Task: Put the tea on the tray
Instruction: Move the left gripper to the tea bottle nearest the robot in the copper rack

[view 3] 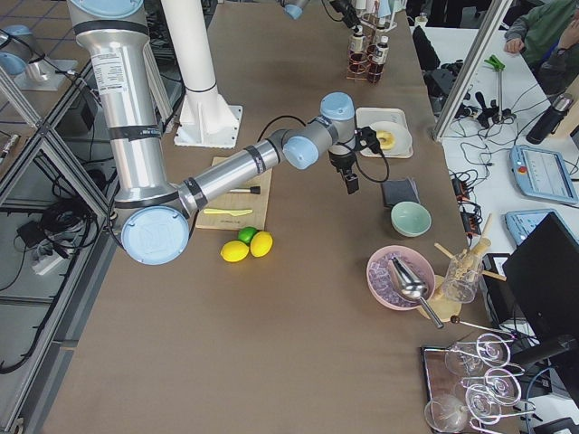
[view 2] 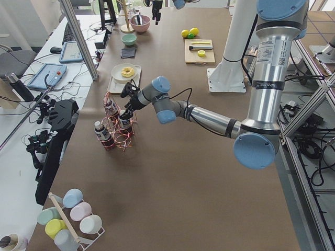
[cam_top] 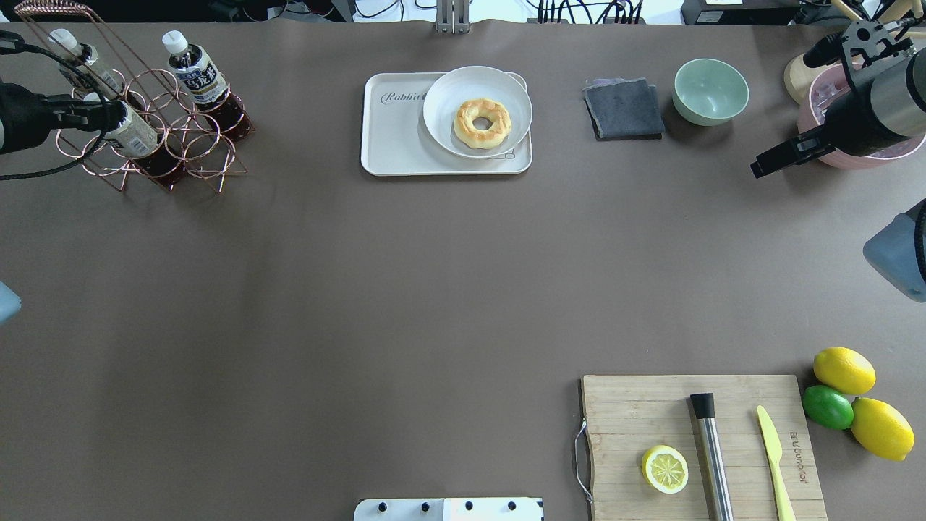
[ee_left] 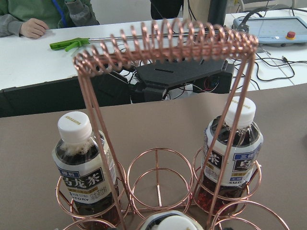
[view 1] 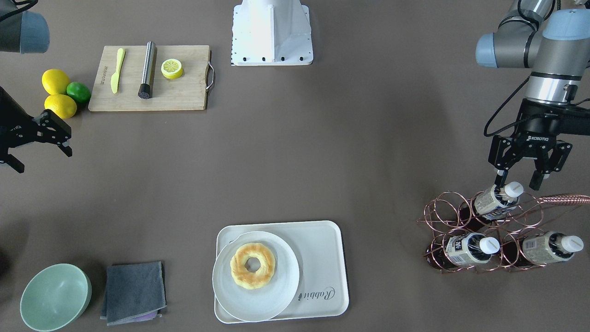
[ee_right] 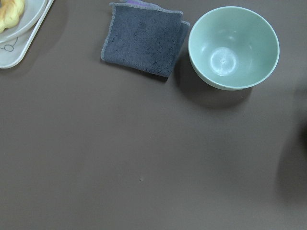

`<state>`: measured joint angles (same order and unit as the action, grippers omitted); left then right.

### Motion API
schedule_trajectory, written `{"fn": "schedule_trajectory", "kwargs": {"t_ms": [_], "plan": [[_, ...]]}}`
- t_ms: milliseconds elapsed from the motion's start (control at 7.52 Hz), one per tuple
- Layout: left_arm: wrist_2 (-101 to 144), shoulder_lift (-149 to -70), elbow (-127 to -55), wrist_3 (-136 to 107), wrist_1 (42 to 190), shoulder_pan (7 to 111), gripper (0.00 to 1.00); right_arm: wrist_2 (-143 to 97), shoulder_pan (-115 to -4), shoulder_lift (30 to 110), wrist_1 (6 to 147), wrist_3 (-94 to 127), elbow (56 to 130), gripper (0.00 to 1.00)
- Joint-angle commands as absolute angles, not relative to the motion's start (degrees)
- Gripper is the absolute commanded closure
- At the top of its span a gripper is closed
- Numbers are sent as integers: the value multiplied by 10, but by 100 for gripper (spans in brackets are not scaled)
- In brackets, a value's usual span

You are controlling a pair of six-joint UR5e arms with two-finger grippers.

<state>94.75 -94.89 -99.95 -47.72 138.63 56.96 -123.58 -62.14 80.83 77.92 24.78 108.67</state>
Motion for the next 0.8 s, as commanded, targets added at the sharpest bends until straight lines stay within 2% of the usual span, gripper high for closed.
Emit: {"fn": "schedule_trajectory", "kwargs": {"t_ms": [0,532,665], "plan": [[947,-951,-996,-473,1387,563,34,-1236,-621,808,780,248,1086,0],[948,-956,-984,-470,1393,563,36,-1235,-621,803,780,248,1085,0],[948,-963,-978,-470,1393,563,43,-1235,-621,803,780,248,1085,0]]}}
